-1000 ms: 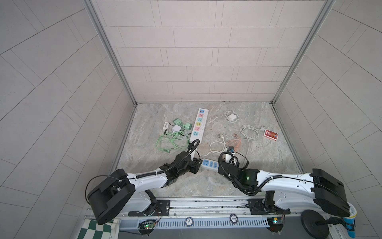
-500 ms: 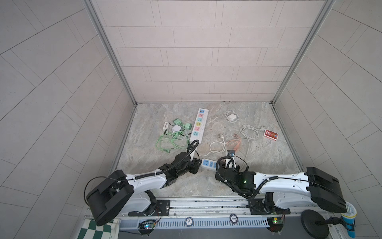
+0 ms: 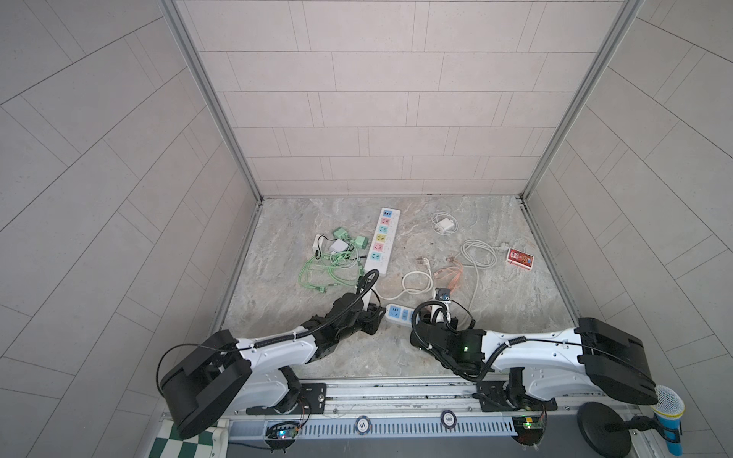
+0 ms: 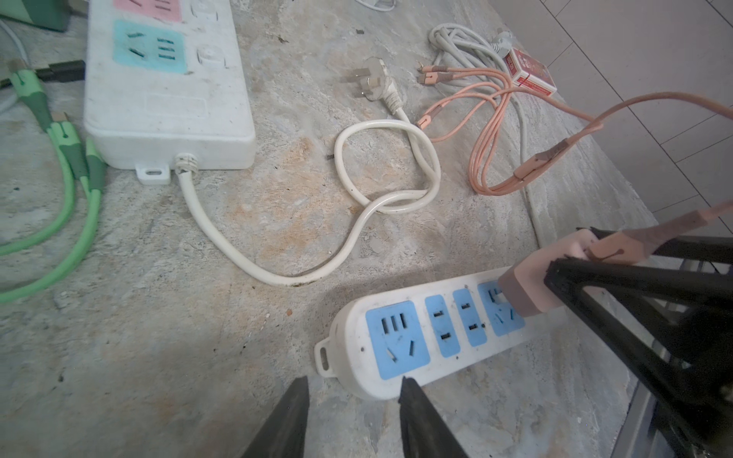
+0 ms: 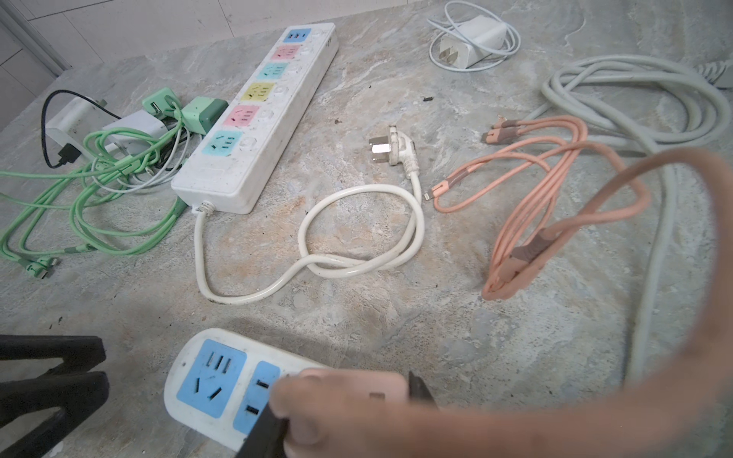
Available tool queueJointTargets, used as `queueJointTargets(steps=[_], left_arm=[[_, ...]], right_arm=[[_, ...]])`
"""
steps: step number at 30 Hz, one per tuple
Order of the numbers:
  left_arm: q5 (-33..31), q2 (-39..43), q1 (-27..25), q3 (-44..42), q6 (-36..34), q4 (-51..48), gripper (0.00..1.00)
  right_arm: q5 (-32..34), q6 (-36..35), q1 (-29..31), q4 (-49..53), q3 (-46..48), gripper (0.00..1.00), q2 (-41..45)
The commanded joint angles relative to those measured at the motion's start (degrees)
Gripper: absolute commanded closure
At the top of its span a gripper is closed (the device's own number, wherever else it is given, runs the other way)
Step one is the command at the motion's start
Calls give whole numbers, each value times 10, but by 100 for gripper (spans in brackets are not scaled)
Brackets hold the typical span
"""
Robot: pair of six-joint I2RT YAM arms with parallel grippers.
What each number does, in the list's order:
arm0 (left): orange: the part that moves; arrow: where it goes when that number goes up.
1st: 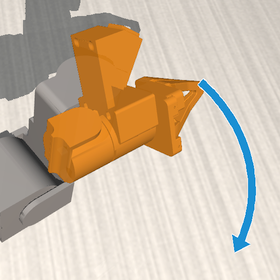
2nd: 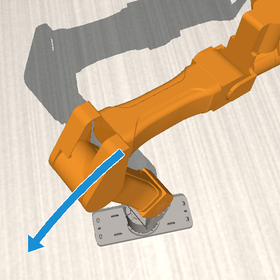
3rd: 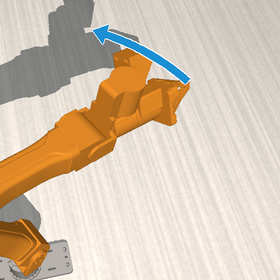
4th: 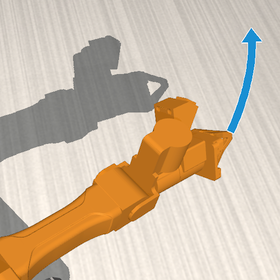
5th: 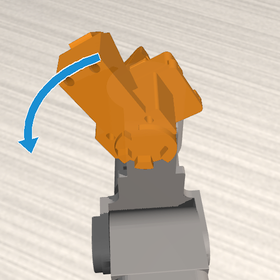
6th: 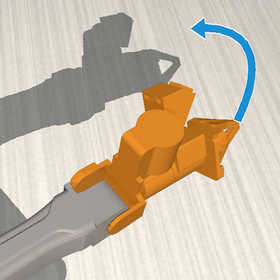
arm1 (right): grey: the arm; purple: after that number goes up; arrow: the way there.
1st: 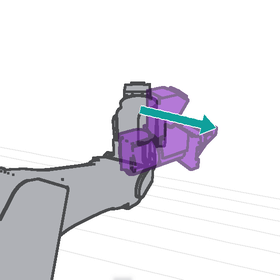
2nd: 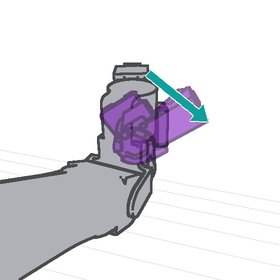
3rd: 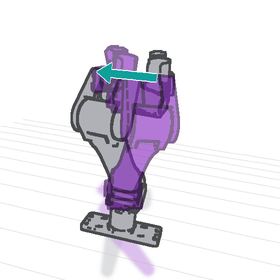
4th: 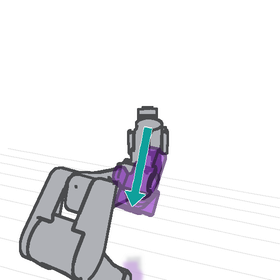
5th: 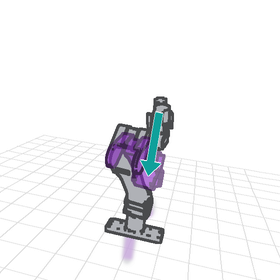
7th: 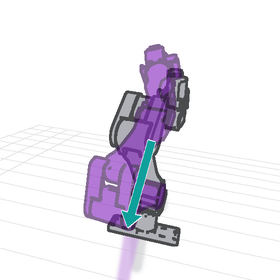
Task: Insert the plug
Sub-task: 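Push the pink charger down into the blue socket with the right gripper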
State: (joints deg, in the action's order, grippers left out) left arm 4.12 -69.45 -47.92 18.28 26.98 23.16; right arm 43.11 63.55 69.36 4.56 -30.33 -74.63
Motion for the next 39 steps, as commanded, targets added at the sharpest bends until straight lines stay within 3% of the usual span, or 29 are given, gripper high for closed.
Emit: queueJointTargets(steps=[1, 9, 18, 30, 39], left_arm=[[-9, 16, -1, -10, -8, -3, 57], [-19, 47, -1, -12, -9, -19, 57], [-42, 88, -1, -12, -4, -51, 57], [-79, 153, -1, -40, -2, -69, 57], [-99, 141, -1, -19, 0, -87, 54]], right_arm=[[4, 28, 5, 9, 6, 81, -7], [63, 89, 42, 57, -8, 83, -55], [77, 151, 88, 150, -116, 82, -189], [66, 173, 95, 145, -102, 83, -221], [66, 191, 91, 132, -77, 82, -249]])
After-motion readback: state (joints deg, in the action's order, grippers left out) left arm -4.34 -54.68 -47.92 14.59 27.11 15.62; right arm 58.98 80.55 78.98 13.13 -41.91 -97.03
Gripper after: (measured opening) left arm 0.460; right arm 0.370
